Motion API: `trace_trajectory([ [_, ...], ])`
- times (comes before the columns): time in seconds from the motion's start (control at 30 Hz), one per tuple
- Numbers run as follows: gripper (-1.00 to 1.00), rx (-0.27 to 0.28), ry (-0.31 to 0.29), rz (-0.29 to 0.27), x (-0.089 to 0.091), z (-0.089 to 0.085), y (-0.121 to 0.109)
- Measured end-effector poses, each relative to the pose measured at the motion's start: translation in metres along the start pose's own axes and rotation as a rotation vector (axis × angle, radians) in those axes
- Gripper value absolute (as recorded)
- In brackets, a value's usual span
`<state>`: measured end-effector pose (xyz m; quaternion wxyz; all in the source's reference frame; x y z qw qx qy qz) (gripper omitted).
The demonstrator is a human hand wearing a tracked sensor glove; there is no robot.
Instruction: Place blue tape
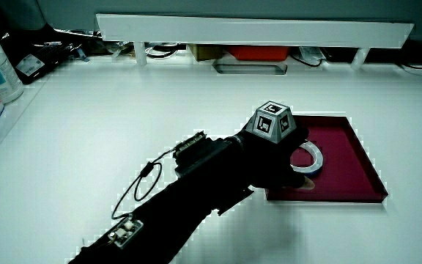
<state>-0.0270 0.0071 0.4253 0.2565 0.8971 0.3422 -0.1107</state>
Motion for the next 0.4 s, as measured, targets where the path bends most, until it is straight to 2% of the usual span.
trace_trajectory([
  [0.03, -1.00, 0.001, -0.034, 0.012, -0.004, -0.004, -0.003],
  [0.07, -1.00, -0.004, 0.000, -0.009, 0.000, 0.010, -0.011],
  [0.1, -1.00, -0.009, -0.012, -0.001, -0.003, 0.009, -0.015],
  [0.13, -1.00, 0.008, -0.032, -0.025, -0.004, 0.014, -0.021],
  [0.2, -1.00, -0.035, -0.023, -0.044, -0.008, 0.018, -0.029],
  [0.23, -1.00, 0.011, -0.130, -0.033, -0.021, 0.000, -0.029],
  [0.27, -1.00, -0.009, -0.022, -0.041, -0.015, 0.021, -0.038],
  [0.3, -1.00, -0.045, -0.052, -0.033, -0.020, 0.023, -0.042],
  [0.33, -1.00, -0.012, -0.130, -0.019, -0.027, 0.019, -0.047],
  [0.4, -1.00, -0.023, -0.048, -0.027, -0.021, 0.044, -0.062],
])
